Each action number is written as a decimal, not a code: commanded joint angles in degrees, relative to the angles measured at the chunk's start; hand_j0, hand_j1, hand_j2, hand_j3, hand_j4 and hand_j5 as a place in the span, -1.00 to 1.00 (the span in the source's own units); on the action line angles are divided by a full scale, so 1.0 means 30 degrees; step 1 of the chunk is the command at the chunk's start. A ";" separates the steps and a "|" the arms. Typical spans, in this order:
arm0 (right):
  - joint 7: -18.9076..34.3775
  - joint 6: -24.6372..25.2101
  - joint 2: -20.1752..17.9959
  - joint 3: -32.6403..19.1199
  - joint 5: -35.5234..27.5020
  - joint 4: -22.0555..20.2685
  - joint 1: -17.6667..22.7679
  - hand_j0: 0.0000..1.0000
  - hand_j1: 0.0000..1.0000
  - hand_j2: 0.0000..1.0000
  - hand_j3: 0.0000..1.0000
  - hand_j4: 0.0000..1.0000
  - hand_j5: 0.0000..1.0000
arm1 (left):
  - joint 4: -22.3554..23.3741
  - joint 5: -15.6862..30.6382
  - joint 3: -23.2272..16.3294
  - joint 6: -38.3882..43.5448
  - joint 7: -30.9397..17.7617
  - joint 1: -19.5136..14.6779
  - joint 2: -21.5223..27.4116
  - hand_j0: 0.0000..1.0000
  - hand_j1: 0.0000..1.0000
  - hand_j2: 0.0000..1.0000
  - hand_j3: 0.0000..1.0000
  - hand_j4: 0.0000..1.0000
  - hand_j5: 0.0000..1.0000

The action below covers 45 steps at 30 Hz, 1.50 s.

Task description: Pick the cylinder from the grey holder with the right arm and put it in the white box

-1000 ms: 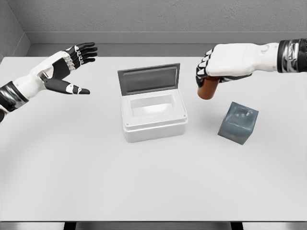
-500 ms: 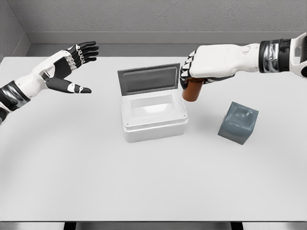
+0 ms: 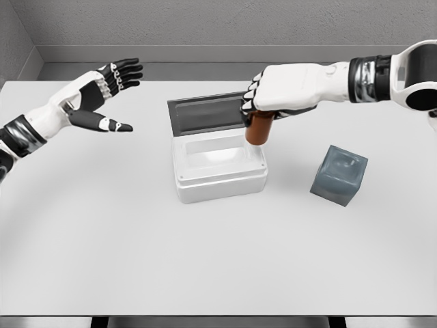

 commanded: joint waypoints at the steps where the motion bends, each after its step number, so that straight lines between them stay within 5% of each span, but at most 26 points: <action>1: -0.0011 0.0054 0.0098 0.0004 -0.0049 0.0047 0.0000 0.05 0.05 0.05 0.05 0.05 0.05 | 0.0166 0.0075 0.0007 0.0009 0.0000 0.0000 -0.0193 1.00 1.00 1.00 1.00 1.00 1.00; 27: -0.0011 0.0054 0.0889 0.0063 0.0127 0.0047 0.0000 0.10 0.10 0.10 0.10 0.10 0.10 | 0.0371 0.0075 -0.0081 0.0536 0.0000 -0.0293 -0.0954 1.00 1.00 1.00 1.00 1.00 1.00; 28: -0.0011 0.0054 0.0889 0.0034 0.0127 0.0047 0.0000 0.17 0.17 0.17 0.17 0.17 0.17 | 0.0371 0.0075 -0.0081 0.0536 0.0000 -0.0293 -0.0954 1.00 1.00 1.00 1.00 1.00 1.00; 30: -0.0011 0.0054 0.1006 0.0034 0.0360 -0.0011 0.0000 0.72 0.72 0.72 0.72 0.72 0.72 | 0.0371 0.0075 -0.0081 0.0536 0.0000 -0.0293 -0.0954 1.00 1.00 1.00 1.00 1.00 1.00; 45: -0.0011 0.0054 0.0363 -0.0230 0.0332 -0.0832 0.0059 0.97 0.97 0.97 0.97 0.97 0.97 | 0.0400 0.0046 -0.0081 0.0565 0.0000 -0.0410 -0.0984 1.00 1.00 1.00 1.00 1.00 1.00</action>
